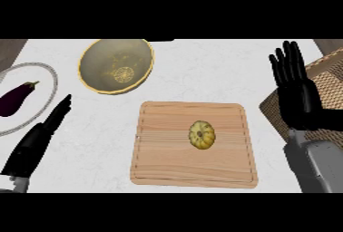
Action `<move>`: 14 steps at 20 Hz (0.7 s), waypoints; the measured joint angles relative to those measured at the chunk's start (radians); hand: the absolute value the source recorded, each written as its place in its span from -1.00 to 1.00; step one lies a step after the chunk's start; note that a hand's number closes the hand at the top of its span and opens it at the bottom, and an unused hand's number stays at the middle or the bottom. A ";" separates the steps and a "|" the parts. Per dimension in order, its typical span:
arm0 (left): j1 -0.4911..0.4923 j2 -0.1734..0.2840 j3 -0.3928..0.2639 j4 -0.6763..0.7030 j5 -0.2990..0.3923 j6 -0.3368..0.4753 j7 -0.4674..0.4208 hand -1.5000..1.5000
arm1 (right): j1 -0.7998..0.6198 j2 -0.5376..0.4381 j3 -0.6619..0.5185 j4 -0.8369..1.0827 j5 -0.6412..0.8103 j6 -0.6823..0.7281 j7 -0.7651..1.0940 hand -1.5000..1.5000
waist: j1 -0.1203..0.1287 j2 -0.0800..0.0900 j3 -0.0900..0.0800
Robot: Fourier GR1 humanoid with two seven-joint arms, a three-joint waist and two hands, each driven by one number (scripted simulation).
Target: Pick the squash from the cutting board and place it in the basket
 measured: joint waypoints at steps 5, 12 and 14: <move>0.028 -0.079 -0.006 0.064 0.059 0.009 0.070 0.00 | -0.098 -0.002 0.168 0.019 0.097 0.065 0.084 1.00 | 0.064 0.011 -0.006; 0.058 -0.183 -0.016 0.117 0.130 0.036 0.142 0.00 | -0.221 0.068 0.561 0.091 0.323 0.202 0.205 -1.00 | 0.126 0.011 -0.004; 0.070 -0.190 -0.004 0.121 0.144 0.042 0.151 0.00 | -0.237 0.120 0.661 0.115 0.420 0.165 0.260 -1.00 | 0.110 0.003 0.000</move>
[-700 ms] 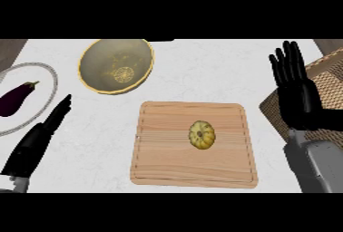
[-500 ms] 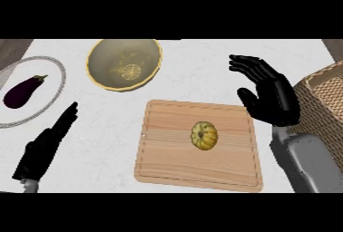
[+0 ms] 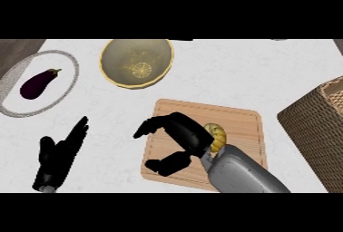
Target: Pick the squash from the cutting board and place it in the basket
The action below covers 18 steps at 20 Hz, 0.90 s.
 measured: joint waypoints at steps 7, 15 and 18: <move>0.111 0.003 -0.001 -0.068 0.019 0.019 0.058 0.00 | -0.213 0.037 0.183 0.065 0.342 -0.028 0.303 -1.00 | -0.045 -0.028 0.010; 0.140 -0.009 0.006 -0.090 0.027 0.042 0.086 0.00 | -0.586 0.067 0.149 0.043 0.395 0.348 0.649 -1.00 | -0.077 -0.028 0.009; 0.148 -0.016 0.005 -0.098 0.022 0.053 0.088 0.00 | -0.694 0.089 0.095 0.050 0.322 0.528 0.742 -1.00 | -0.082 -0.026 0.009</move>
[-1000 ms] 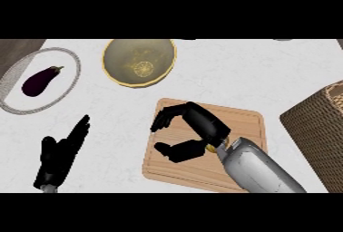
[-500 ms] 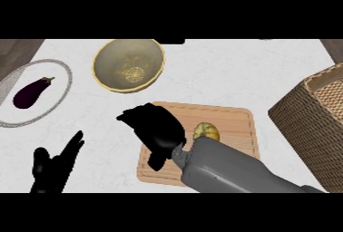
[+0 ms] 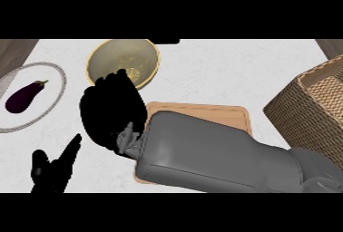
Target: Pick the squash from the cutting board and place it in the basket
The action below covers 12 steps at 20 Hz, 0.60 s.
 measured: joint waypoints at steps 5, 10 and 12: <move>0.006 0.012 0.019 -0.001 0.011 -0.008 0.006 0.00 | -0.109 0.017 -0.083 0.073 -0.147 0.204 0.047 -1.00 | -0.010 0.002 -0.001; 0.017 0.013 0.032 -0.004 0.015 -0.013 -0.003 0.00 | -0.190 -0.006 -0.133 0.139 -0.252 0.336 0.060 -1.00 | -0.018 0.001 0.000; 0.019 0.012 0.034 -0.001 0.013 -0.013 -0.005 0.00 | -0.200 -0.020 -0.139 0.146 -0.282 0.367 0.064 -1.00 | -0.023 0.001 0.001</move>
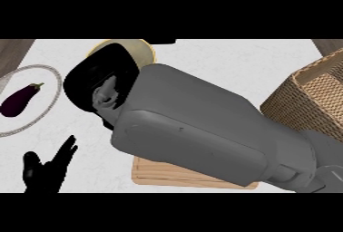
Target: Pick the squash from the cutting board and place it in the basket
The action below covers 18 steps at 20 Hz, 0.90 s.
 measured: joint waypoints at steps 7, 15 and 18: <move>-0.013 -0.013 0.000 0.009 -0.015 0.007 0.008 0.00 | 0.000 0.003 -0.011 -0.002 -0.076 0.030 0.050 -1.00 | -0.003 0.002 0.003; -0.018 -0.020 0.005 0.009 -0.015 -0.009 0.010 0.00 | 0.159 0.000 0.057 -0.097 -0.025 -0.012 0.099 -1.00 | 0.009 0.008 0.005; -0.025 -0.028 0.002 0.015 -0.029 -0.010 -0.002 0.00 | 0.221 -0.004 0.078 -0.129 0.019 -0.024 0.099 -1.00 | 0.015 0.010 0.005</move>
